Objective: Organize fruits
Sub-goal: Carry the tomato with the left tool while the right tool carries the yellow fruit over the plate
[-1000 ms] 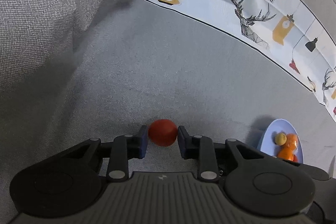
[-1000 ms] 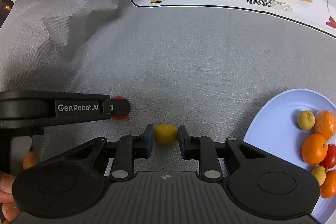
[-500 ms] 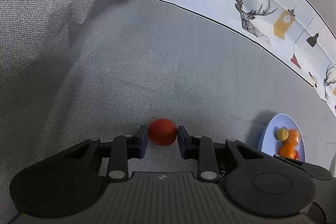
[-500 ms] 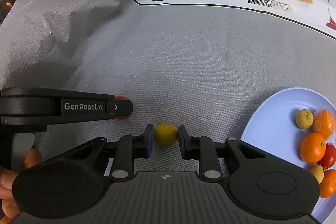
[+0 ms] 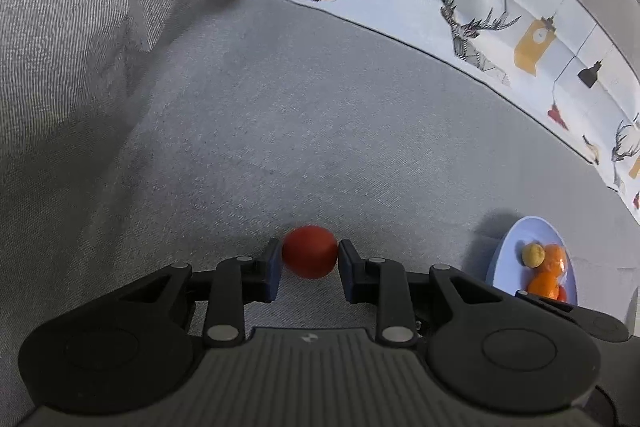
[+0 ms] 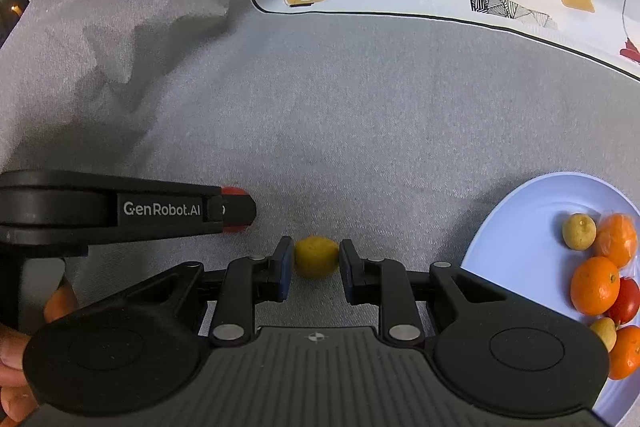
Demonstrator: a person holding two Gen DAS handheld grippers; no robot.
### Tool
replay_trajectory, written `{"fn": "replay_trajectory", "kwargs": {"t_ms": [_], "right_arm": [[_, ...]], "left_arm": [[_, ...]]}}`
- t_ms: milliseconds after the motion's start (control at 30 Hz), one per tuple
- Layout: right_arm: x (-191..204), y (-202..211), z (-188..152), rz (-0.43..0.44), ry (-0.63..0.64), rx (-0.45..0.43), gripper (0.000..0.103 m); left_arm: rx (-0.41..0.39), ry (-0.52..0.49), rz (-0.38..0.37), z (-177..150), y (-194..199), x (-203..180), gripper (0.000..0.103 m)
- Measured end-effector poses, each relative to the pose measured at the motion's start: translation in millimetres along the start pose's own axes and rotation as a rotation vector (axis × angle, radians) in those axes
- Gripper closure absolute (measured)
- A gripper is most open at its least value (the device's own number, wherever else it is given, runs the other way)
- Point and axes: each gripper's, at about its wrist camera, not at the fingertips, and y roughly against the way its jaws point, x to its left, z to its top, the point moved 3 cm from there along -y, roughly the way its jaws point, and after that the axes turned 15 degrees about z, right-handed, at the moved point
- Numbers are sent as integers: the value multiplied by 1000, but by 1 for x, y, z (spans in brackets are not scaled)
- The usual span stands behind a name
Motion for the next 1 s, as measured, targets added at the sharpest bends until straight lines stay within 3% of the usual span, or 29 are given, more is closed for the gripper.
{"fn": "replay_trajectory", "kwargs": {"t_ms": [300, 500, 667, 1000], "right_arm": [[16, 32, -2, -16, 54, -107, 78], [19, 79, -11, -15, 60, -198, 78], [-8, 127, -16, -18, 61, -297, 78], [-85, 181, -39, -170, 10, -315, 78]], "left_arm": [[-74, -33, -6, -2, 26, 6, 70], [-120, -42, -21, -3, 41, 10, 70], [-154, -86, -28, -3, 49, 2, 70], [-222, -183, -85, -8, 60, -51, 70]]}}
